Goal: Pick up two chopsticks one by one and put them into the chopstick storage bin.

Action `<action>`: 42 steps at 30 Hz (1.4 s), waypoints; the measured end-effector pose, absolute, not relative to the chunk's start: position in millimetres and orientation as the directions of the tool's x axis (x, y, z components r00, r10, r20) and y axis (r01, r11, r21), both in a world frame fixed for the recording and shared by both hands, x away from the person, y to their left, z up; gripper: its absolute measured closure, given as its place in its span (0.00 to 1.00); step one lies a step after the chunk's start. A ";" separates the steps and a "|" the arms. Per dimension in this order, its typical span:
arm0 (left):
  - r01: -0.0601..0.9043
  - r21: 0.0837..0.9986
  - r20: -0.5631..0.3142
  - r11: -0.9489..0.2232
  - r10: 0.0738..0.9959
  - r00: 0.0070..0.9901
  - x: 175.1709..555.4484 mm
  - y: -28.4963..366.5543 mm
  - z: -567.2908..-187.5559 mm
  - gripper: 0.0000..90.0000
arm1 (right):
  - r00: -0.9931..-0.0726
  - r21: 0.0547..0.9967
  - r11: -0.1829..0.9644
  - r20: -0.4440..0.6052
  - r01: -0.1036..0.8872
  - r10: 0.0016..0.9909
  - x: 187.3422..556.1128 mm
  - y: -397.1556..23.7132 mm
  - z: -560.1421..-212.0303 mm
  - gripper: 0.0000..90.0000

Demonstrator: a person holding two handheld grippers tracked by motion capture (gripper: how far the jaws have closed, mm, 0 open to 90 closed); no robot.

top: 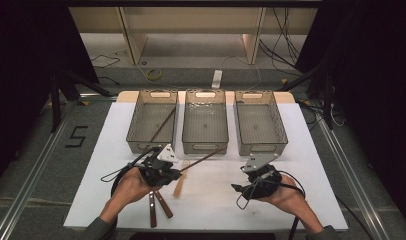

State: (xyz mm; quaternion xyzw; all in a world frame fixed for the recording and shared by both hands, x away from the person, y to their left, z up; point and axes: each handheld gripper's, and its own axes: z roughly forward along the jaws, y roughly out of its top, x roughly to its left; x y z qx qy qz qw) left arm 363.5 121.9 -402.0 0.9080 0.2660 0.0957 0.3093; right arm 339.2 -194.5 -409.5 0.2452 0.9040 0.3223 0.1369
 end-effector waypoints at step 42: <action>0.658 0.696 -0.114 -0.285 0.862 0.494 463.5 205.7 -382.7 0.94 | -0.740 0.778 0.435 0.055 0.452 0.670 316.7 -222.0 -430.8 0.32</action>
